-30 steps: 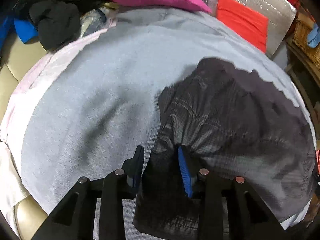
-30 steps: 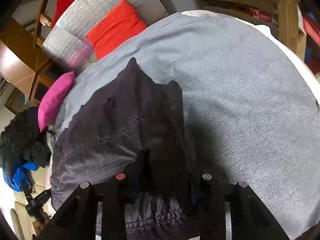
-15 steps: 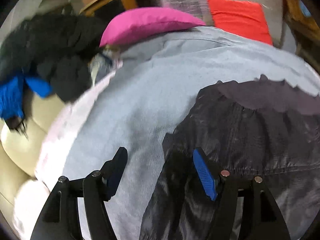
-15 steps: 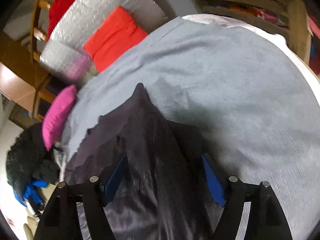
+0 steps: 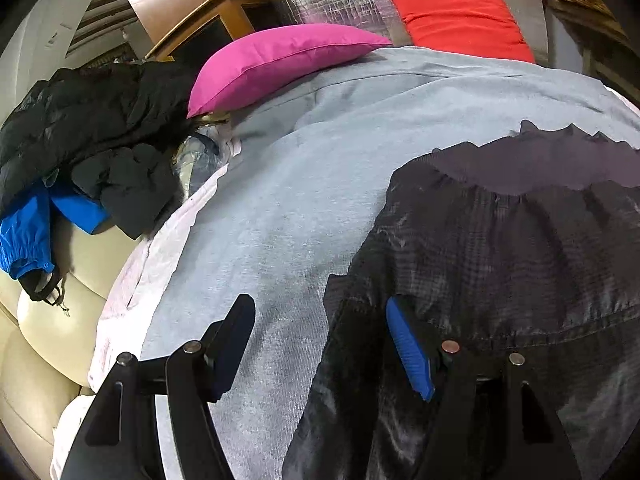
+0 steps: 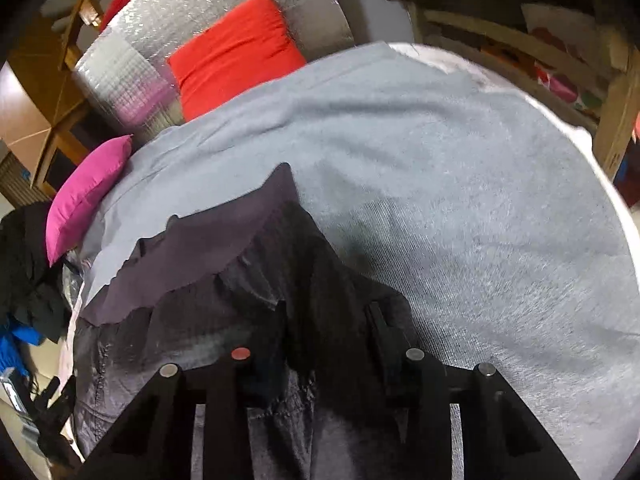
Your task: Fold large clothes
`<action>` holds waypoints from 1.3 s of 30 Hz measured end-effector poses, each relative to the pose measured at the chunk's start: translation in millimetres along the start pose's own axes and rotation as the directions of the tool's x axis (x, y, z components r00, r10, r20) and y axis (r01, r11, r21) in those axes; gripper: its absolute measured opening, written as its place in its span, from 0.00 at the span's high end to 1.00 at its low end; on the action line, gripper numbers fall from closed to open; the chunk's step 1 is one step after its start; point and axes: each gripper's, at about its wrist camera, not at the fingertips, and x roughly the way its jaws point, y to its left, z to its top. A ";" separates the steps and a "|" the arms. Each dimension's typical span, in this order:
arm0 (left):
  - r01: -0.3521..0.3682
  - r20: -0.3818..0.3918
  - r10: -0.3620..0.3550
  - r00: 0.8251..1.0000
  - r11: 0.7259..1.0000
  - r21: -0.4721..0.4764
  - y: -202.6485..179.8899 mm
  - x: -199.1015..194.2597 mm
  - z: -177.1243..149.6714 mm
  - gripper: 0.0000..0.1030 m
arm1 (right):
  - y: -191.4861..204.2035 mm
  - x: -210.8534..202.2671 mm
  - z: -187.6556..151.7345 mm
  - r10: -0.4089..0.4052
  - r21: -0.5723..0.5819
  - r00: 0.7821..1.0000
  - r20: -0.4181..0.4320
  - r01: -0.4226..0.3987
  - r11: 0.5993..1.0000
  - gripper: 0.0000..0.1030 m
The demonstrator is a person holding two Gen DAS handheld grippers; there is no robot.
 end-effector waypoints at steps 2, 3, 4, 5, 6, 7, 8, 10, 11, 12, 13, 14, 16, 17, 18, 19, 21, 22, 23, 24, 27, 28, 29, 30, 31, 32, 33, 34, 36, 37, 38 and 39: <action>-0.002 0.007 0.002 1.000 1.000 0.004 -2.2 -0.6 0.6 0.33 | -2.5 3.7 0.9 0.008 0.009 1.000 -0.015 -0.008 1.000 0.61; -0.001 0.011 0.001 1.000 1.000 0.005 -3.4 -1.9 0.4 0.33 | -2.3 4.3 1.9 0.011 0.012 1.000 -0.014 -0.011 1.000 0.60; 0.001 0.019 -0.001 1.000 1.000 0.005 -3.9 -2.8 1.1 0.33 | -2.8 4.5 2.0 0.016 0.015 1.000 -0.014 -0.016 1.000 0.60; 0.002 0.022 -0.002 1.000 1.000 0.005 -4.5 -3.4 1.5 0.33 | -4.0 4.6 1.8 0.022 0.020 1.000 -0.015 -0.021 1.000 0.60; 0.005 0.026 -0.005 1.000 1.000 0.006 -5.2 -3.9 2.2 0.33 | -5.4 4.9 1.8 0.026 0.024 1.000 -0.015 -0.025 0.999 0.60; 0.009 0.028 -0.009 1.000 1.000 0.007 -5.7 -4.2 2.8 0.33 | -6.2 4.7 2.1 0.032 0.030 0.999 -0.016 -0.031 0.999 0.60; 0.013 0.029 -0.013 0.999 1.000 0.007 -6.4 -4.5 3.1 0.33 | -6.3 4.1 2.7 0.037 0.035 0.999 -0.016 -0.036 0.999 0.60; 0.013 0.033 -0.013 0.999 1.000 0.012 -7.9 -4.4 3.3 0.33 | -8.5 1.7 3.9 0.051 0.049 0.999 -0.012 -0.050 0.998 0.59; 0.010 0.036 -0.011 0.999 1.000 0.014 -8.5 -4.5 3.3 0.33 | -10.8 -1.8 4.4 0.063 0.062 0.998 -0.008 -0.063 0.996 0.59; 0.009 0.038 -0.009 0.999 1.000 0.014 -8.6 -4.2 3.5 0.33 | -13.1 -7.3 6.3 0.090 0.086 0.996 0.002 -0.090 0.992 0.57; 0.009 0.038 -0.009 0.999 1.000 0.012 -8.6 -3.5 3.5 0.33 | -14.6 -11.9 7.9 0.114 0.105 0.993 0.015 -0.115 0.988 0.48; 0.008 0.038 -0.008 0.999 1.000 0.011 -8.8 -2.8 3.7 0.33 | -16.6 -19.6 10.0 0.152 0.130 0.987 0.047 -0.157 0.979 0.33; 0.007 0.037 -0.007 0.999 1.000 0.010 -9.1 -1.5 4.2 0.33 | -15.4 -28.4 12.7 0.187 0.138 0.978 0.096 -0.199 0.970 0.18; 0.009 0.037 -0.009 0.999 1.000 0.008 -9.3 -1.2 4.6 0.33 | -11.3 -28.9 14.6 0.190 0.117 0.976 0.105 -0.202 0.972 0.18; 0.010 0.038 -0.011 0.999 1.000 0.006 -9.2 -0.8 5.4 0.33 | -6.8 -27.2 16.5 0.185 0.095 0.978 0.099 -0.194 0.976 0.18; 0.009 0.039 -0.010 0.999 1.000 0.008 -9.9 0.1 6.0 0.33 | -0.3 -21.2 19.0 0.162 0.069 0.984 0.080 -0.167 0.983 0.18; 0.006 0.038 -0.007 0.999 1.000 0.012 -11.2 2.0 6.4 0.33 | 8.7 -5.1 21.9 0.124 0.050 0.992 0.028 -0.125 0.991 0.18; 0.005 0.037 -0.006 0.999 1.000 0.014 -12.2 2.8 6.7 0.33 | 12.2 2.4 22.1 0.103 0.043 0.995 0.006 -0.104 0.994 0.18; 0.006 0.037 -0.007 0.999 1.000 0.015 -12.9 3.5 7.1 0.33 | 17.3 9.2 21.6 0.063 0.021 0.998 -0.004 -0.063 0.998 0.18; 0.007 0.036 -0.008 0.999 1.000 0.015 -13.1 4.4 7.3 0.33 | 20.7 11.5 21.3 0.037 -0.002 0.999 -0.001 -0.037 0.999 0.27; 0.015 0.023 -0.016 1.000 1.000 0.014 -13.0 8.9 7.9 0.33 | 23.4 14.4 17.0 -0.029 -0.033 1.000 0.001 0.029 0.999 0.64; 0.025 0.010 -0.025 1.000 1.000 0.009 -12.4 13.0 8.1 0.33 | 16.8 15.9 18.0 -0.015 -0.006 1.000 0.006 0.015 1.000 0.64; 0.032 -0.009 -0.032 0.999 0.999 0.005 -11.5 17.9 8.5 0.33 | 12.3 19.4 19.1 -0.006 0.008 1.000 -0.008 0.006 1.000 0.64; 0.046 -0.038 -0.046 0.998 0.999 -0.001 -10.7 24.3 8.5 0.33 | 7.5 22.2 19.3 0.011 0.024 1.000 -0.024 -0.010 1.000 0.64; 0.062 -0.061 -0.063 0.996 0.998 -0.010 -9.0 28.6 8.0 0.33 | 4.8 21.3 18.4 0.030 0.039 0.999 -0.035 -0.029 0.999 0.64; 0.069 -0.063 -0.071 0.996 0.997 -0.019 -7.2 28.4 7.8 0.33 | 3.4 14.6 18.0 0.048 0.050 0.998 -0.029 -0.047 0.998 0.64; 0.088 -0.056 -0.089 0.994 0.996 -0.034 -2.6 24.4 8.1 0.33 | 3.1 7.9 18.1 0.073 0.056 0.997 -0.021 -0.072 0.996 0.63; 0.119 -0.045 -0.122 0.992 0.992 -0.047 2.2 19.4 8.1 0.33 | 1.1 -4.0 16.9 0.115 0.061 0.993 -0.003 -0.115 0.992 0.55; 0.242 -0.026 -0.245 0.969 0.967 -0.086 15.5 10.3 7.1 0.27 | -8.8 -26.6 13.8 0.189 0.060 0.981 0.035 -0.191 0.980 0.15; 0.317 -0.021 -0.320 0.947 0.943 -0.104 21.6 7.6 5.1 0.18 | -18.2 -38.5 10.1 0.219 0.057 0.974 0.061 -0.223 0.973 0.12; 0.357 -0.016 -0.361 0.933 0.927 -0.116 26.6 6.6 3.6 0.14 | -25.1 -42.8 8.7 0.233 0.060 0.970 0.066 -0.236 0.970 0.12; 0.397 -0.008 -0.402 0.916 0.908 -0.131 32.6 5.5 1.8 0.14 | -35.9 -45.2 6.6 0.255 0.075 0.966 0.053 -0.258 0.963 0.12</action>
